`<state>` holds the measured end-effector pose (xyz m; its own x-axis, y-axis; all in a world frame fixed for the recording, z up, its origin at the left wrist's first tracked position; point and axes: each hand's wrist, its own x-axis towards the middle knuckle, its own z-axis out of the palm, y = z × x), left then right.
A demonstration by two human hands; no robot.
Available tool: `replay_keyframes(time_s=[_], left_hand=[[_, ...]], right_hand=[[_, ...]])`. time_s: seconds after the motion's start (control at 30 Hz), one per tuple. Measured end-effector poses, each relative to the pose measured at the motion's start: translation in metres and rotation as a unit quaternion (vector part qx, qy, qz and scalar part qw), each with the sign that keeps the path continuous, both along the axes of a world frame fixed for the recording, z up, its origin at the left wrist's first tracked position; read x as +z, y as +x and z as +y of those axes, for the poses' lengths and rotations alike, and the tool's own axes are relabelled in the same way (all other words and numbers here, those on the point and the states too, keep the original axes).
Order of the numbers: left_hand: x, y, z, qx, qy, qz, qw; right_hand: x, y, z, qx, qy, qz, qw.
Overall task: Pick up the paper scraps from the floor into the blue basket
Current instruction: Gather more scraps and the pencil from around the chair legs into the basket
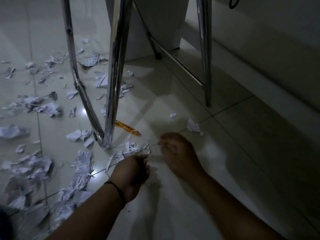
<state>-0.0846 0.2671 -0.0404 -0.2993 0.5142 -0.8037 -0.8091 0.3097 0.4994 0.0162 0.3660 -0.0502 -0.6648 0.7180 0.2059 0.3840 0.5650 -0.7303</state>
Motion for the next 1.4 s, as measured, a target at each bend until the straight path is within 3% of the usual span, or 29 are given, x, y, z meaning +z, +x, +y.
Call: replay_keyframes(time_s=[0.03,0.07,0.13,0.17,0.2,0.27,0.4,0.5,0.57,0.73,0.93,1.07,1.2,1.4], left_hand=[[-0.003,-0.004,0.000,-0.051,-0.048,0.113,0.991],[-0.008,-0.008,-0.003,-0.118,-0.095,0.257,0.954],[-0.015,-0.017,-0.010,-0.245,-0.157,0.523,0.801],[-0.017,-0.021,-0.014,-0.283,-0.159,0.600,0.732],[-0.021,-0.024,-0.019,-0.305,-0.149,0.645,0.685],[-0.028,-0.028,-0.027,-0.339,-0.136,0.682,0.634],[-0.041,-0.032,-0.033,-0.407,-0.140,0.694,0.577],[-0.048,-0.032,-0.029,-0.465,-0.148,0.663,0.569],[-0.053,-0.031,-0.029,-0.475,-0.148,0.651,0.573],[-0.062,-0.026,-0.044,-0.438,-0.169,0.644,0.604],[-0.056,-0.026,-0.060,-0.360,-0.114,0.650,0.660],[-0.052,-0.031,-0.066,-0.314,-0.096,0.627,0.706],[-0.048,-0.035,-0.065,-0.245,-0.115,0.628,0.729],[-0.046,-0.049,-0.066,-0.216,-0.189,0.624,0.727]], right_hand=[[-0.006,0.001,0.021,-0.053,0.005,-0.018,0.998],[-0.013,0.002,0.043,-0.097,-0.004,-0.069,0.993],[-0.031,0.009,0.079,-0.171,-0.018,-0.193,0.966],[-0.039,0.013,0.091,-0.184,-0.003,-0.247,0.951],[-0.049,0.016,0.097,-0.181,0.023,-0.295,0.938],[-0.063,0.020,0.103,-0.152,0.065,-0.331,0.929],[-0.080,0.021,0.092,-0.159,0.112,-0.209,0.958],[-0.079,0.017,0.088,-0.170,0.162,-0.202,0.951],[-0.074,0.005,0.092,-0.170,0.102,-0.231,0.953],[-0.063,-0.039,0.110,-0.192,0.031,-0.189,0.963],[-0.074,-0.066,0.129,-0.153,-0.041,-0.298,0.941],[-0.083,-0.063,0.126,-0.147,-0.002,-0.295,0.944],[-0.080,-0.071,0.105,-0.188,0.050,-0.195,0.961],[-0.067,-0.124,0.062,-0.025,0.150,-0.189,0.970]])
